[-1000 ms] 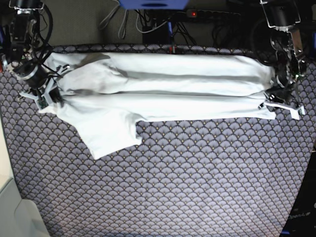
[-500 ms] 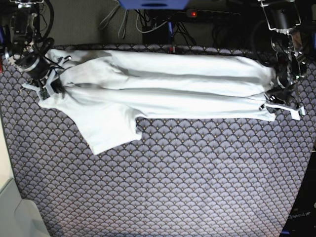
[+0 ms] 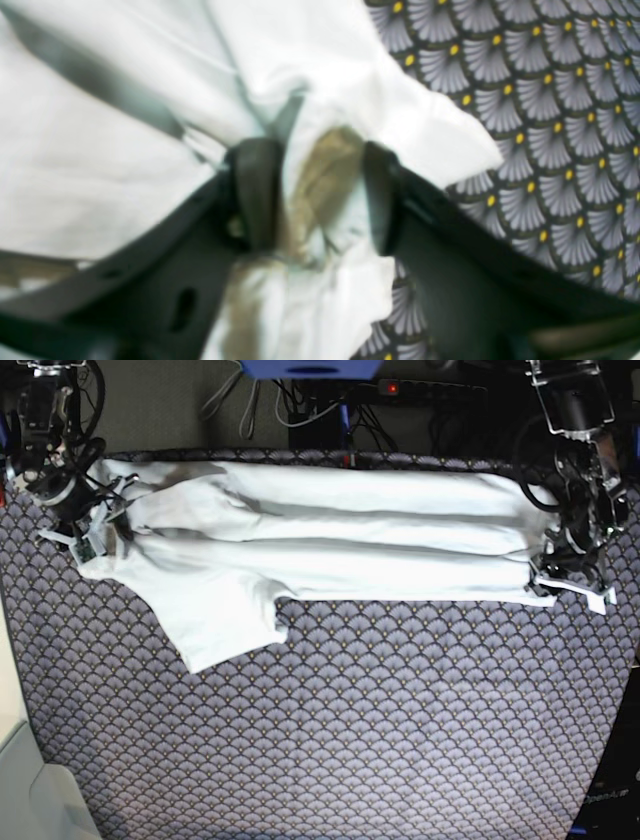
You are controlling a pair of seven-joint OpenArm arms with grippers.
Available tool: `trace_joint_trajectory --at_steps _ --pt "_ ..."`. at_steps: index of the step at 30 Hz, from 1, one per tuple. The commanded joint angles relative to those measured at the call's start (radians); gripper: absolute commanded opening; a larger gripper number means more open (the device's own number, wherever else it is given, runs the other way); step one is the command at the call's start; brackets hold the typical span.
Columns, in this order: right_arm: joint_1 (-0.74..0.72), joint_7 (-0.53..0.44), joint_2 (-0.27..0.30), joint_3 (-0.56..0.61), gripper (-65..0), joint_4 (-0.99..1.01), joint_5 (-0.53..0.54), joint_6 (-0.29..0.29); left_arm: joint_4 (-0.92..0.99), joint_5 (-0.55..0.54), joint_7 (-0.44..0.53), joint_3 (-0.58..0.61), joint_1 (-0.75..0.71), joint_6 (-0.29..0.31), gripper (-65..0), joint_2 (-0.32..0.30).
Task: Fold the T-shirt properly
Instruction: 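Lower the hem onto the shirt and open both grippers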
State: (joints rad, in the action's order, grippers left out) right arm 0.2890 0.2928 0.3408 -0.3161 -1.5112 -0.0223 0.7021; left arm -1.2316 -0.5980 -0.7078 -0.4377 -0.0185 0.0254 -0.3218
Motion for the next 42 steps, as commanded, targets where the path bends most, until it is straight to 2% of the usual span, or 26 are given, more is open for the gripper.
trace_joint_trajectory --at_steps 1,9,20,23,27,29,32,42 --pt "0.000 0.000 0.019 -0.035 -30.2 -0.029 0.000 -0.004 0.002 0.016 -0.077 -0.002 -0.010 -0.022 -41.0 -0.018" --pt "-0.009 0.006 -0.024 -0.159 -29.1 -0.110 -0.003 -0.004 -0.093 0.014 -0.174 -0.002 -0.013 -0.020 -40.8 -0.030" --pt "-0.006 0.006 -0.021 -0.170 -29.1 -0.110 -0.003 -0.004 -0.196 0.023 -0.203 -0.002 -0.054 -0.020 -40.0 -0.030" --pt "-0.003 0.003 -0.019 -0.179 -29.1 -0.110 -0.001 -0.004 -0.195 0.023 -0.201 -0.002 -0.056 -0.020 -31.7 -0.038" --pt "-0.014 0.000 -0.022 -0.217 -29.1 -0.113 0.000 -0.004 -0.196 0.023 -0.195 -0.002 -0.056 -0.020 -15.0 -0.056" --pt "-0.041 0.006 -0.021 -0.219 -29.1 -0.133 0.000 -0.004 -0.199 0.023 -0.195 -0.002 -0.054 -0.020 -10.2 -0.058" --pt "-0.055 0.007 -0.021 -0.217 -29.1 -0.150 -0.001 -0.004 -0.199 0.023 -0.197 -0.002 -0.048 -0.020 -7.7 -0.058" --pt "-0.006 0.007 -0.024 -0.216 -29.1 -0.134 -0.003 -0.004 -0.199 0.023 -0.192 -0.002 -0.047 -0.020 -7.8 -0.058"
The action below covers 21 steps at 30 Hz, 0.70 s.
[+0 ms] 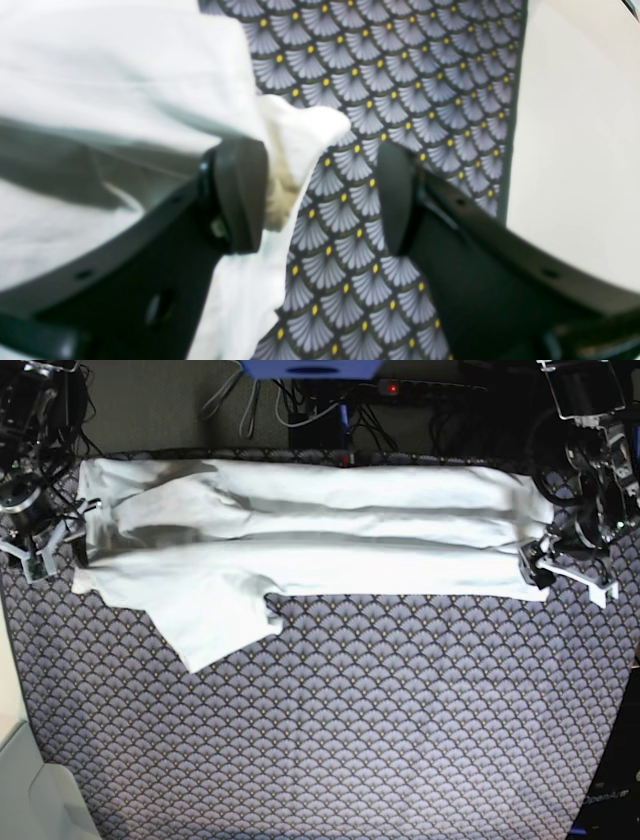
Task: Fold the T-shirt properly
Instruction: 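Lower the hem onto the shirt and open both grippers, then grasp the hanging sleeve with the right gripper and fold it onto the shirt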
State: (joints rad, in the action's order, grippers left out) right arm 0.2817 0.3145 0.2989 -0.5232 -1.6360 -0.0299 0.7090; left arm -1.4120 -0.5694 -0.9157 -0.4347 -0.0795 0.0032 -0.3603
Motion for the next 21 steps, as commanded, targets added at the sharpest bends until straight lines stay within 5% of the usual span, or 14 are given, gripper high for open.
trace_joint_trajectory --at_steps 1,21 --pt "0.008 -0.015 0.018 -0.008 -29.1 -0.008 0.005 -0.011 -0.019 -0.005 0.017 -0.005 0.014 0.002 -7.7 -0.019" --pt "0.006 -0.015 0.035 -0.113 -29.1 -0.051 0.009 -0.011 -0.020 -0.014 0.011 -0.005 0.037 0.002 -7.8 -0.038"
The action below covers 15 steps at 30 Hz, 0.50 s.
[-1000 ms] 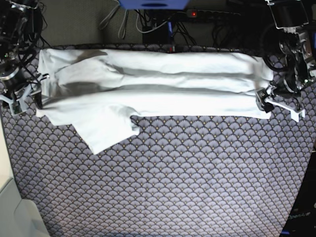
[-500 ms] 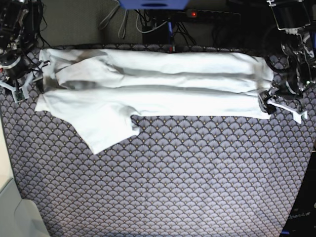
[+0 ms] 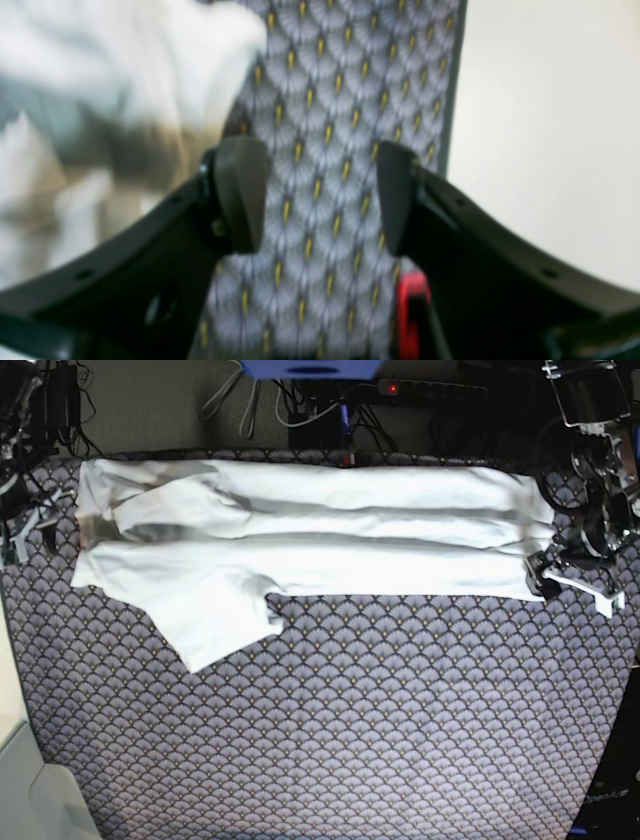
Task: Fold the T-shirt properly
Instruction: 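Grasp the hanging sleeve with the right gripper and fold it onto the shirt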
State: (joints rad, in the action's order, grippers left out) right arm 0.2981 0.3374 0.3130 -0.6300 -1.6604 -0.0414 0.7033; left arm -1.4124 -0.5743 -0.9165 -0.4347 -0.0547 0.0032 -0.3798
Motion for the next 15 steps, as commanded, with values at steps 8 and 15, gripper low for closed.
trace_joint_trajectory --at_steps 8,15 --pt "-0.222 0.154 0.008 0.263 -29.0 -0.128 0.016 -0.005 -0.077 -0.010 0.009 -0.006 -0.026 0.001 -7.6 -0.017" --pt "-0.477 0.317 -0.028 0.503 -29.0 0.088 0.015 -0.005 -0.176 -0.010 -0.025 -0.006 -0.084 -0.006 -7.7 -0.017"
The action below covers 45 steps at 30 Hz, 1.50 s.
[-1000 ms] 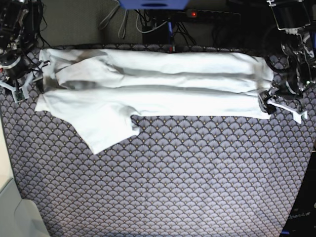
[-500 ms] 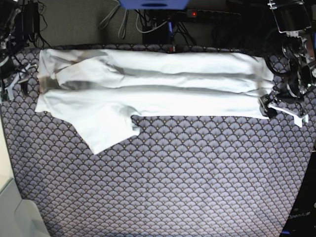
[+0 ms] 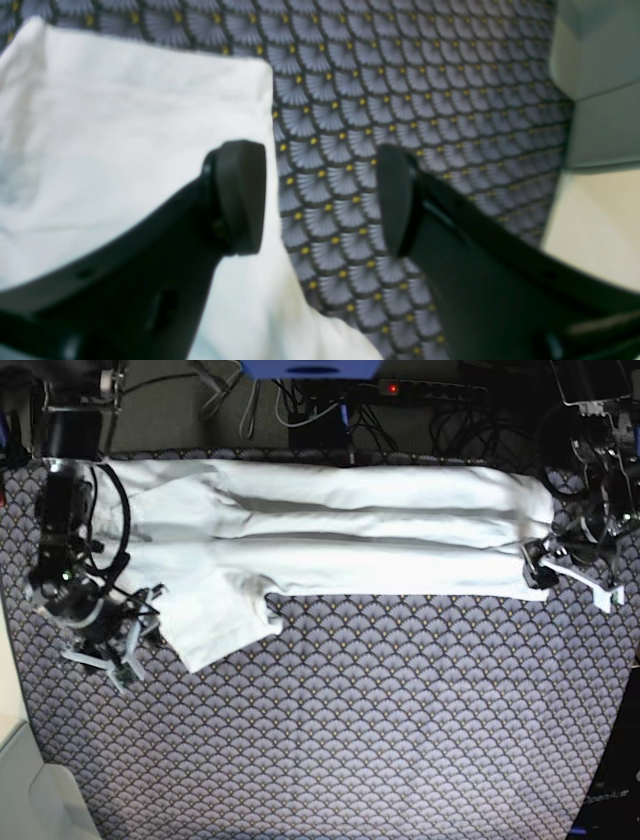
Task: Fold the T-shirt properly
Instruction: 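Grasp the hanging sleeve with the right gripper and fold it onto the shirt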
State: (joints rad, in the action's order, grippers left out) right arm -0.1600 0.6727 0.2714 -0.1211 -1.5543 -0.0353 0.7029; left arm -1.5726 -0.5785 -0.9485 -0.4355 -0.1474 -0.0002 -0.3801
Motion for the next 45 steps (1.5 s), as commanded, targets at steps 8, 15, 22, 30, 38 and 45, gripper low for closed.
trace_joint_trajectory --at_steps 8,15,22,30,38,45 --pt "-0.184 -0.032 -0.014 0.079 -29.0 0.289 0.008 -0.005 -0.018 -0.007 -0.053 -0.119 -0.030 0.004 -7.7 0.014" --pt "-0.281 -0.153 -0.011 0.085 -29.0 0.530 0.008 -0.005 -0.018 -0.007 -0.054 -0.176 -0.050 0.004 -7.7 0.022" --pt "-0.309 -0.221 -0.016 0.085 -29.1 0.651 0.008 -0.005 -0.018 -0.007 -0.050 -0.174 -0.054 0.004 -7.7 0.023" --pt "-0.303 -0.235 -0.033 0.085 -32.4 0.659 0.008 -0.005 -0.018 -0.005 -0.051 -0.174 -0.056 0.004 -7.7 0.023" --pt "-0.306 -0.225 -0.033 0.085 -65.0 0.651 0.007 -0.005 -0.005 -0.005 -0.048 -0.174 -0.056 0.004 -7.7 0.026" --pt "-0.223 -0.117 -0.021 0.076 -65.0 0.360 0.007 -0.005 -0.005 -0.005 -0.046 -0.170 -0.051 0.006 -7.7 0.046"
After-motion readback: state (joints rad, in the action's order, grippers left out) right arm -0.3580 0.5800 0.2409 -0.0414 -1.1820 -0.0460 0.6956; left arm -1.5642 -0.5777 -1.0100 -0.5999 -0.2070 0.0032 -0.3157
